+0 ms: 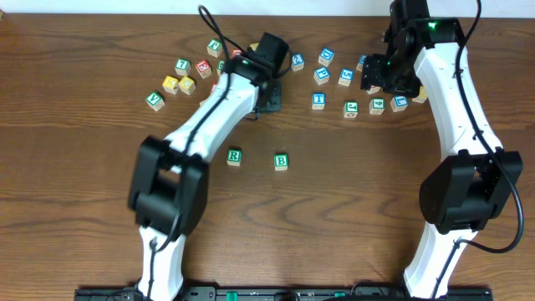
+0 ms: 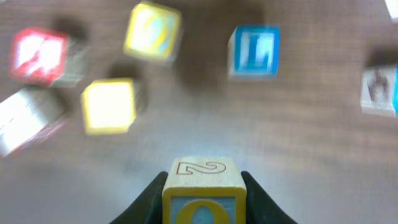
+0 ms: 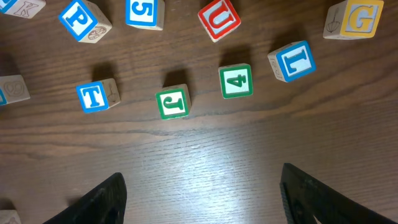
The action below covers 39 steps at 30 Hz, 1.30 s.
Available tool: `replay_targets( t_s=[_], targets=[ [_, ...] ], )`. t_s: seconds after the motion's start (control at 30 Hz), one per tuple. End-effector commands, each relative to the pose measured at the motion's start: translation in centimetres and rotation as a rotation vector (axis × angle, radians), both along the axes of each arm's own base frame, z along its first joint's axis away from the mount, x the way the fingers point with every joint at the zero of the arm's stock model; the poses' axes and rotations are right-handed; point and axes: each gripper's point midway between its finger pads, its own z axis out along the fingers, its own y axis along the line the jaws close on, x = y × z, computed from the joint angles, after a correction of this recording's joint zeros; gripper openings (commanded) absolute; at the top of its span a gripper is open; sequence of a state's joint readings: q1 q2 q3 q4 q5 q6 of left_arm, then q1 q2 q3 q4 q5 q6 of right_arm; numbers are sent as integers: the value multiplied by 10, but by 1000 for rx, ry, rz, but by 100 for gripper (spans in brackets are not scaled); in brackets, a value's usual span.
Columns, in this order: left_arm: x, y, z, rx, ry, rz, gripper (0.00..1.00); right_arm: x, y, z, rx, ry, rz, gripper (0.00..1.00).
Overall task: Spell out ROBOT
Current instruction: 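Close the left gripper on the yellow O block and lift it, then carry the O block toward the R block and lower it beside R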
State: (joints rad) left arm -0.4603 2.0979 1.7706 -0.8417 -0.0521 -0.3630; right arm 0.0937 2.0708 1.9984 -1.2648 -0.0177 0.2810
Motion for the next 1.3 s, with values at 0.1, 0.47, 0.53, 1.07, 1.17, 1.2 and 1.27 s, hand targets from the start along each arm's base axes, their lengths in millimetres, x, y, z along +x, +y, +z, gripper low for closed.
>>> replay_targets(
  t_s=[0.1,0.47,0.53,1.07,1.17,1.2,1.27],
  targets=[
    [-44,24,48,47,69,1,27,1,-3,11,-15,-26,5,73],
    [-109,15,-16,75,299,-20,27,1,-2,11,-14,-26,5,73],
    [-110,16,-25,71,297,-3,27,1,-2,11,-14,-26,5,73],
    [-91,17,-67,34,178,36,27,0,0,11,-15,-21,11,73],
    [-88,23,-67,31,181,63,28,0,0,11,-15,-21,11,73],
    [-87,25,-67,31,181,68,28,0,0,11,-15,-21,11,73],
    [-86,30,-67,34,183,72,28,-1,0,11,-15,-20,11,73]
  ],
)
